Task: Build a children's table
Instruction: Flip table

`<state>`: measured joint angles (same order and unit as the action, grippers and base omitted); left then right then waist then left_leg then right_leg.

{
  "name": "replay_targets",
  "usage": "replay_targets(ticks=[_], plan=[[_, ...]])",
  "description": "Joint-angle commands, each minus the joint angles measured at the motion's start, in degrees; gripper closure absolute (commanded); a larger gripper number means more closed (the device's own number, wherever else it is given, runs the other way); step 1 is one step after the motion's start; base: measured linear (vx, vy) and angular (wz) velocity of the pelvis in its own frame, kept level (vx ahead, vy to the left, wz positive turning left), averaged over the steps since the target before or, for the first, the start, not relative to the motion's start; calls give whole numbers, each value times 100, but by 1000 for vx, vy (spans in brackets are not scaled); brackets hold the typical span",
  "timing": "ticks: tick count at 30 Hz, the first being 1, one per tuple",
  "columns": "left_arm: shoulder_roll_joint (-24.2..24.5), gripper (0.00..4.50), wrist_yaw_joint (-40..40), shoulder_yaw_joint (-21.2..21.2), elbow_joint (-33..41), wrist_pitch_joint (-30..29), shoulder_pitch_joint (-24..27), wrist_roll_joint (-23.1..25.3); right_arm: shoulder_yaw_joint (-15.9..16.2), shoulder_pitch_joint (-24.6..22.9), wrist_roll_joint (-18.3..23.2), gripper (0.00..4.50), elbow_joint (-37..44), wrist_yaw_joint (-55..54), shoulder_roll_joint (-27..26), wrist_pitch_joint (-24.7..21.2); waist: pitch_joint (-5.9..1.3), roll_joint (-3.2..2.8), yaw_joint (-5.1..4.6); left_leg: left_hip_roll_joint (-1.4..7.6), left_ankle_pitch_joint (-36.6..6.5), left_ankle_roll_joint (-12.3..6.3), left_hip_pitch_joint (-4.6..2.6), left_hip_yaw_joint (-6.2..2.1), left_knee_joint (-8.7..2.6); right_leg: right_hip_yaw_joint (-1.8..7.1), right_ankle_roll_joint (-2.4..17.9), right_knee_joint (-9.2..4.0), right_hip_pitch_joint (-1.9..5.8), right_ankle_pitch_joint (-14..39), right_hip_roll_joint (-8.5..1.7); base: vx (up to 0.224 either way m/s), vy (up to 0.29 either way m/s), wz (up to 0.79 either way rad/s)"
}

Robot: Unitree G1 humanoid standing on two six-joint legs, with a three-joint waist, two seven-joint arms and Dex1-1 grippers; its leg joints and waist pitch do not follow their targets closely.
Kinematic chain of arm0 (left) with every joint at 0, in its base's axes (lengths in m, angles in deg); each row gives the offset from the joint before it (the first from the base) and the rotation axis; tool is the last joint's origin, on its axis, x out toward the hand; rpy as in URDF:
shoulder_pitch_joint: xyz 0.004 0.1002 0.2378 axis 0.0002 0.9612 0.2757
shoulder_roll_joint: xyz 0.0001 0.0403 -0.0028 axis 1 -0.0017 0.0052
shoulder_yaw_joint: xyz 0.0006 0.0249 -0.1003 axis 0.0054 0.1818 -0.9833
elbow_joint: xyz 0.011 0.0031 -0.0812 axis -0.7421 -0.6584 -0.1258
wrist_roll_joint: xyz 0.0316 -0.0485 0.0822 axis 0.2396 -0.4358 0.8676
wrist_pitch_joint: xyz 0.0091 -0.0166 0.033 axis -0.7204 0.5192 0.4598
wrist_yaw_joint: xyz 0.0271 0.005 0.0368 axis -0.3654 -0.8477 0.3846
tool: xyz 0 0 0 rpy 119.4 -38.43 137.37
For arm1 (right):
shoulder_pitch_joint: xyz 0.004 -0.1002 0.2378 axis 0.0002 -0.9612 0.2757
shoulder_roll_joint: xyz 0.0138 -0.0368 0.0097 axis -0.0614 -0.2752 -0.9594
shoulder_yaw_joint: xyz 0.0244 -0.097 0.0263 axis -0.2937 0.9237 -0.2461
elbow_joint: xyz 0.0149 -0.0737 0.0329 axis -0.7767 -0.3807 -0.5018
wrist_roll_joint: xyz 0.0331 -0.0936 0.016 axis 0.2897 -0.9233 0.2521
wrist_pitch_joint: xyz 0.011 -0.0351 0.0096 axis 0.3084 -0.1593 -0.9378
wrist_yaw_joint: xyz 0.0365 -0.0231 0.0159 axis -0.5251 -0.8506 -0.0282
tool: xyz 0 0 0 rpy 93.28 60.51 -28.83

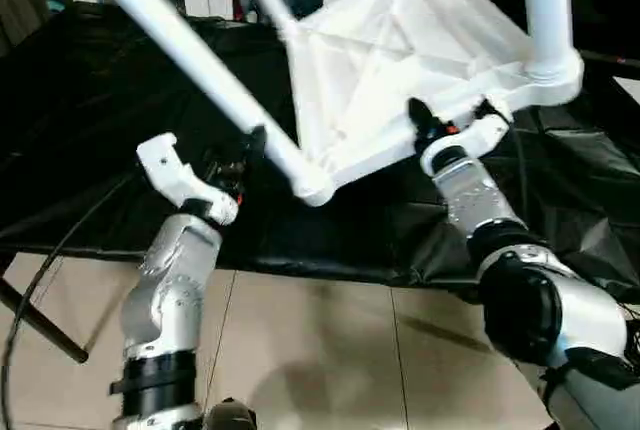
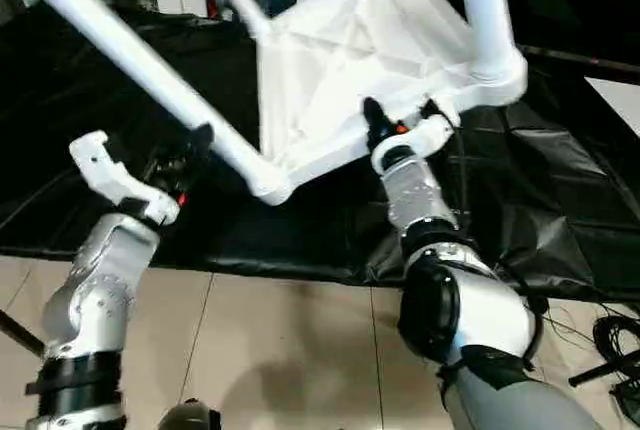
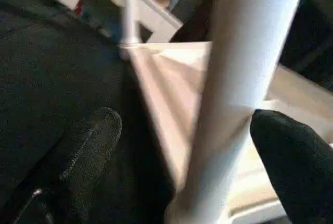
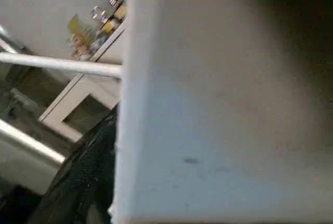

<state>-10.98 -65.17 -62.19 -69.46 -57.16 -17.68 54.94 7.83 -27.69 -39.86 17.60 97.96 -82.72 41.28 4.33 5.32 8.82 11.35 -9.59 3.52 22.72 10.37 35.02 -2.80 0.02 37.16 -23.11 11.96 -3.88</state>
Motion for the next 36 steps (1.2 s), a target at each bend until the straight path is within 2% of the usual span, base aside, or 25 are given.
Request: replay_targets(ticks=[1,2,4,5,6,8,9,11,13,14,15,16,17,18,19,20,21,22,24,26,27,29,30,31,36], plan=[[55,0,-5,145,33,-223,45,52,-6,143,-143,241,147,-241,307,325,-505,-75,-57,197,-772,56,-185,-16,-376,210,1055,-339,247,40,-371,0,0,0],[94,0,35,145,31,-280,90,41,14,160,-165,242,137,-244,316,323,-507,-90,-67,191,-727,45,-184,-17,-373,204,1066,-330,243,-59,-359,0,0,0],[185,0,166,156,75,-389,186,-3,71,189,-226,243,116,-253,345,306,-511,-64,-84,180,-644,19,-153,-17,-369,200,1083,-315,270,-159,-363,0,0,0],[410,0,592,312,344,-482,350,-52,208,225,-374,243,94,-249,413,278,-515,-40,-96,176,-562,-13,-138,-23,-364,194,1089,-305,280,-162,-374,0,0,0],[410,0,592,312,344,-482,350,-52,208,225,-374,243,94,-249,413,278,-518,-48,-105,177,-548,-33,-138,-18,-361,195,1092,-303,276,-163,-368,0,0,0],[839,0,1208,707,915,-411,454,50,458,264,-649,243,89,-220,535,217,-526,-43,-105,177,-412,-107,-141,-5,-341,195,1137,-290,269,-276,-362,0,0,0],[1005,0,1335,856,1092,-347,448,129,529,280,-746,243,87,-220,575,201,-512,-5,-109,179,-410,-135,-142,0,-342,191,1148,-291,263,-237,-352,0,0,0],[1046,0,1348,894,1116,-304,424,189,546,285,-767,243,89,-220,586,199,-486,-26,-130,183,-551,-84,-134,9,-353,200,1148,-308,250,-37,-350,0,0,0],[1197,0,1396,1034,1205,-147,333,410,607,303,-845,243,94,-218,626,192,-478,-45,-131,192,-712,-11,-162,9,-365,208,1066,-336,237,222,-364,0,0,0],[1446,0,1281,1338,1305,196,-208,1044,708,356,-967,243,117,-197,737,178,-470,-3,-115,196,-778,21,-164,4,-377,204,934,-373,238,420,-347,0,0,0],[1543,0,1170,1493,1320,318,-500,1401,789,364,-1051,244,128,-196,789,189,-497,-34,-100,204,-746,46,-201,10,-362,208,923,-342,223,361,-361,0,0,0],[1591,0,1095,1581,1329,367,-666,1599,837,362,-1101,244,134,-197,818,200,-489,-22,-117,203,-703,47,-188,11,-363,206,920,-345,217,302,-348,0,0,0],[1648,0,1084,1776,1346,483,-984,1892,926,347,-1202,244,153,-215,863,247,-484,74,-676,165,-763,23,-66,24,-381,224,1003,-345,242,21,-311,0,0,0],[1648,0,1084,1776,1346,483,-984,1892,926,347,-1202,244,153,-215,863,247,-543,-124,-82,226,-622,93,-273,-63,-346,118,1081,-278,241,74,-417,0,0,0],[1638,0,1069,1814,1351,523,-1098,1970,940,343,-1234,244,160,-218,878,261,-473,-38,-242,200,-790,6,-215,70,-340,203,1159,-335,170,32,-342,0,0,0],[1656,0,1059,1888,1334,608,-1246,2116,972,340,-1287,244,167,-236,902,280,-489,29,-257,192,-594,82,-71,28,-365,179,1128,-277,329,-32,-357,0,0,0],[1728,0,1074,2012,1325,617,-1414,2271,1022,336,-1359,244,178,-249,936,313,-501,-6,-207,203,-605,118,-167,61,-337,189,1054,-307,227,-26,-354,0,0,0],[1728,0,1074,2012,1325,617,-1414,2271,1022,336,-1359,244,178,-249,936,313,-501,8,-223,196,-629,88,-165,62,-331,190,1055,-299,223,-21,-354,0,0,0],[1883,0,1141,2244,1253,792,-1748,2626,1126,346,-1500,244,204,-262,1007,379,-497,-6,-217,195,-690,93,-144,55,-341,189,1025,-319,234,191,-373,0,0,0],[2031,0,1251,2402,1080,1128,-2024,2910,1208,379,-1592,244,214,-257,1067,418,-500,-22,-194,190,-773,131,-174,64,-336,188,1015,-335,203,297,-362,0,0,0],[2109,0,1293,2485,978,1287,-2164,3065,1265,395,-1652,244,212,-261,1102,434,-499,-56,-184,194,-903,211,-172,51,-346,182,999,-338,205,401,-371,0,0,0],[2316,0,1273,2711,733,1575,-2434,3573,1426,426,-1829,244,224,-280,1177,481,-492,-69,-164,196,-982,244,-183,42,-353,174,965,-361,189,493,-364,0,0,0],[2436,0,1257,2878,565,1739,-2577,3908,1514,444,-1941,244,243,-282,1218,521,-490,-39,-158,197,-1029,293,-166,31,-361,170,921,-359,200,583,-375,0,0,0],[2471,0,1202,2929,452,1775,-2678,4050,1558,461,-1989,244,263,-262,1238,540,-487,-45,-151,194,-1043,307,-170,36,-360,172,908,-365,189,615,-378,0,0,0],[2569,0,828,2960,17,1919,-3135,4425,1656,548,-2121,247,315,-185,1312,586,-512,-40,-110,180,-891,340,-149,43,-339,176,985,-321,198,343,-376,0,0,0]])
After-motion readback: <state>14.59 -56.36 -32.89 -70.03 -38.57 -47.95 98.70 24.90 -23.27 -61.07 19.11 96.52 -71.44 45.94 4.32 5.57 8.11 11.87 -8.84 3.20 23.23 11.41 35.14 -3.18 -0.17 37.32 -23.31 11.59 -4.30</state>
